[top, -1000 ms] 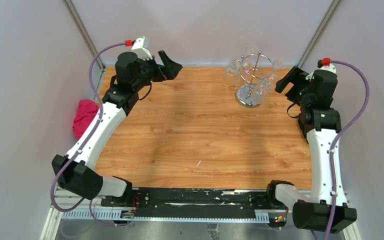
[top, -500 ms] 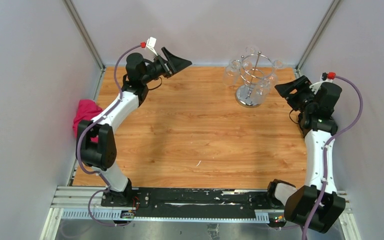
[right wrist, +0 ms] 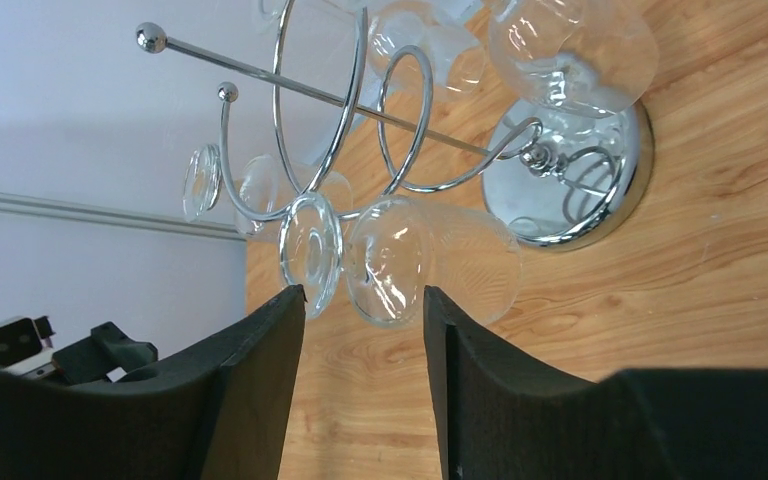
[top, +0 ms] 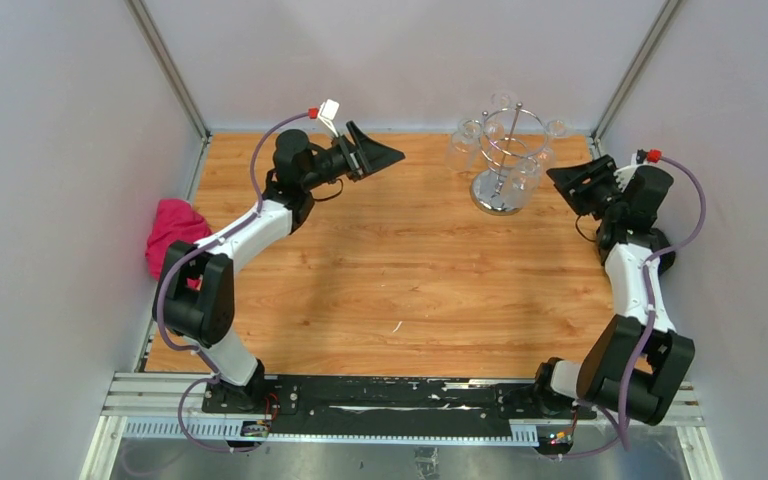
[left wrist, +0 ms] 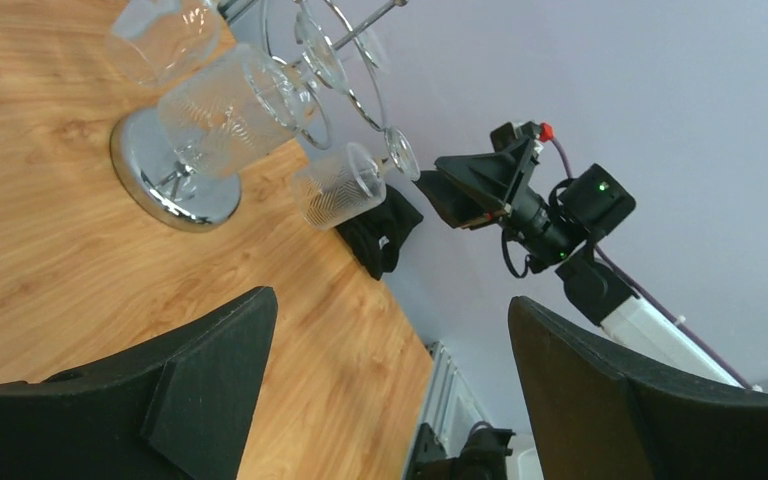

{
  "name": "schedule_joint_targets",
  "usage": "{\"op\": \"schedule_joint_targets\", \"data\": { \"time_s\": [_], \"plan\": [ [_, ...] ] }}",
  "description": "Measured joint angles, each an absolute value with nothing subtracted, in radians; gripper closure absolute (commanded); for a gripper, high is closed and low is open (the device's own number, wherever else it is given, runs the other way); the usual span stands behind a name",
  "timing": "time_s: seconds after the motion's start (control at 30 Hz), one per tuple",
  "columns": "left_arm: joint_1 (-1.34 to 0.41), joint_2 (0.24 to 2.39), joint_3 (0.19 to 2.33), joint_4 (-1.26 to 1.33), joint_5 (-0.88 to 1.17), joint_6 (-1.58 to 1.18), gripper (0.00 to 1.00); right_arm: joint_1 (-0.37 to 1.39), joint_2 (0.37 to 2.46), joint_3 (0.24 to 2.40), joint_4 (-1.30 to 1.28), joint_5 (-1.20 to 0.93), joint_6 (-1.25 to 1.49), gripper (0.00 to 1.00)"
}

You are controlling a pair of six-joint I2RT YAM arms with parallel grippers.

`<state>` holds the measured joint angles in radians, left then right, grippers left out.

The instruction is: Take the wine glass off the wine glass rack

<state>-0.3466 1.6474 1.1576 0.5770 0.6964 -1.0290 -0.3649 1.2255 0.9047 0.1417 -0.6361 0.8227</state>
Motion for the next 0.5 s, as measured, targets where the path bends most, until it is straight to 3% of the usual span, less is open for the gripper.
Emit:
{"op": "schedule_joint_targets", "data": {
  "time_s": [0.5],
  "plan": [
    [-0.349,1.647,1.132,0.590,0.694,-1.025,0.10,-0.365,1.367,0.904,0.318,-0.760,0.951,0.53]
  ]
}}
